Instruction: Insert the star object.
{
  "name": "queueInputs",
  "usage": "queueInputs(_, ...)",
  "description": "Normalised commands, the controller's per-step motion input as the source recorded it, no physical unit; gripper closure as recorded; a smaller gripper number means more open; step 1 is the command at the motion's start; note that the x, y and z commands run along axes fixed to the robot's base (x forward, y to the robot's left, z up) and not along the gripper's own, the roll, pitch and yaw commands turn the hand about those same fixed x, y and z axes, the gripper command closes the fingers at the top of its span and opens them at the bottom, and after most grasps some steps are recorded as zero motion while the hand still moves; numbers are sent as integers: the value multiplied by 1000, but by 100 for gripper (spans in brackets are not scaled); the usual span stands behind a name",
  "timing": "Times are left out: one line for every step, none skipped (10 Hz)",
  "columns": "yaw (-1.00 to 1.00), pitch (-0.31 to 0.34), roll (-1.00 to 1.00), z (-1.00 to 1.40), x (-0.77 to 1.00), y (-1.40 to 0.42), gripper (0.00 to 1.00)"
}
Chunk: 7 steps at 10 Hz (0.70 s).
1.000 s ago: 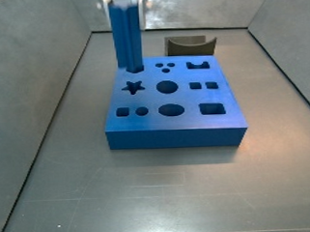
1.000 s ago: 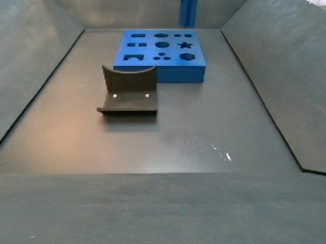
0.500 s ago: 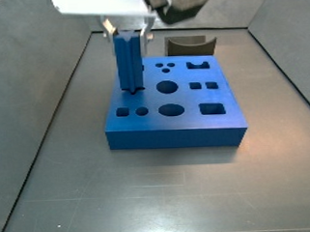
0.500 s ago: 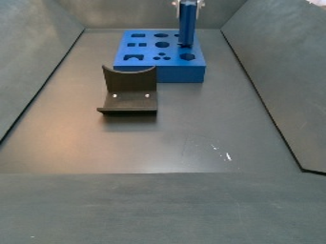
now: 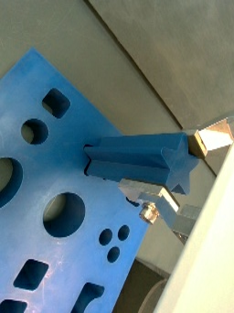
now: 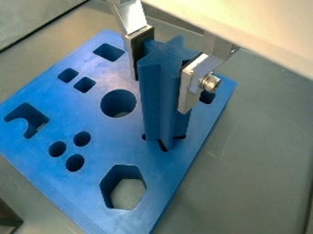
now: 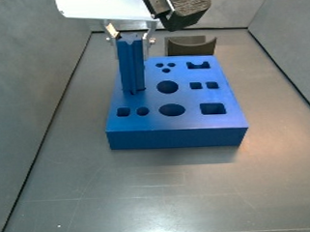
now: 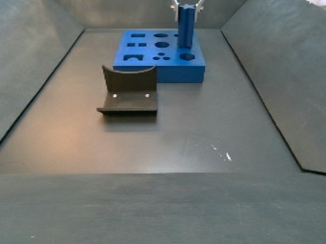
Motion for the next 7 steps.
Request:
queueInputs(-403, -3, 0, -711, 151, 0, 100)
queueInputs(-431, -30, 0, -774, 66, 0, 100)
queueInputs(-471, -67, -17, -894, 0, 0, 100)
queueInputs(-446, -83, -46, -911, 0, 0, 100)
queueInputs(-443, -89, -27, -931, 0, 0, 100)
queueInputs(-380, -90, 0, -974, 0, 57, 100)
queueInputs(-266, -66, 0, -1000, 0, 157, 100)
